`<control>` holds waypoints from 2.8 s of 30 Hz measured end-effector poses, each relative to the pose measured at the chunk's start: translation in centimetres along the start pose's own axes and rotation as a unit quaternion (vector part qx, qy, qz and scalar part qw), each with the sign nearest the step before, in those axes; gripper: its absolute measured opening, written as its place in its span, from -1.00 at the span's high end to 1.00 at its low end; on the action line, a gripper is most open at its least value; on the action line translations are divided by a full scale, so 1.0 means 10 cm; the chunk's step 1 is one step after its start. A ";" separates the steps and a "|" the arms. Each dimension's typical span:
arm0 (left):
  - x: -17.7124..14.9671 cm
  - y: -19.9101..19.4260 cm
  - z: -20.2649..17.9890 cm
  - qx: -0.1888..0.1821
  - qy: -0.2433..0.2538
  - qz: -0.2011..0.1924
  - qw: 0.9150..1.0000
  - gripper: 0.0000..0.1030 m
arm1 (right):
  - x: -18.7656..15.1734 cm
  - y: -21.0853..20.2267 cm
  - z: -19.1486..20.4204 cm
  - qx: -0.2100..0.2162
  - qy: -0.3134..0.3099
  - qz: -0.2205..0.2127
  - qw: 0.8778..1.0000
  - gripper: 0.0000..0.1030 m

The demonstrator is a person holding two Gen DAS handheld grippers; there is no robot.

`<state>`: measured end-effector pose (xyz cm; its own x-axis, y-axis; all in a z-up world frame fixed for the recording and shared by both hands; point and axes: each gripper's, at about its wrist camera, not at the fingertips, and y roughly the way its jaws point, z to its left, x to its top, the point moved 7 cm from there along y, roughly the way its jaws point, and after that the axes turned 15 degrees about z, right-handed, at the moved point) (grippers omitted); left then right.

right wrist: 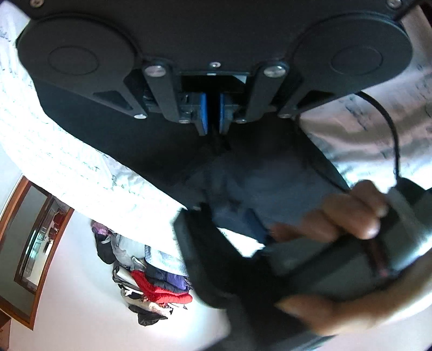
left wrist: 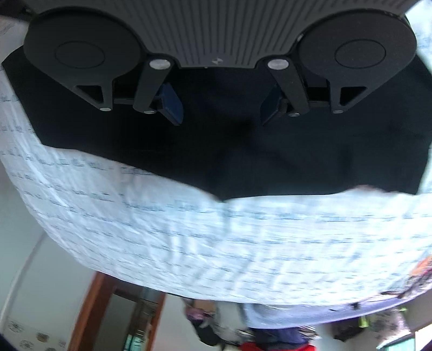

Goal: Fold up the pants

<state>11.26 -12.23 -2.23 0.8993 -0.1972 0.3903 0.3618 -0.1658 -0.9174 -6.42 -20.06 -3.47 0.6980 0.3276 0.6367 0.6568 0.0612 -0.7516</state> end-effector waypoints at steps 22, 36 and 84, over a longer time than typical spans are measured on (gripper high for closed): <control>-0.17 -0.43 -0.06 -0.040 0.019 -0.017 0.999 -0.59 | -0.20 -0.78 -0.72 -0.098 0.052 -0.021 0.994 0.78; -0.28 0.20 -0.87 -0.051 0.076 0.010 0.996 -0.61 | -0.81 -0.84 -1.65 -0.129 0.212 0.037 0.968 0.78; -0.85 -0.76 2.40 0.110 -0.137 -0.055 0.983 -0.89 | 1.12 -0.23 1.11 -0.007 -0.126 -0.070 0.990 -0.63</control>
<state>6.76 13.89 -0.49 0.8733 0.0819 0.4803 0.4780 0.0471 -0.8771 -3.29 -6.06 3.47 0.5077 0.5415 0.6701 0.7475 0.1098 -0.6551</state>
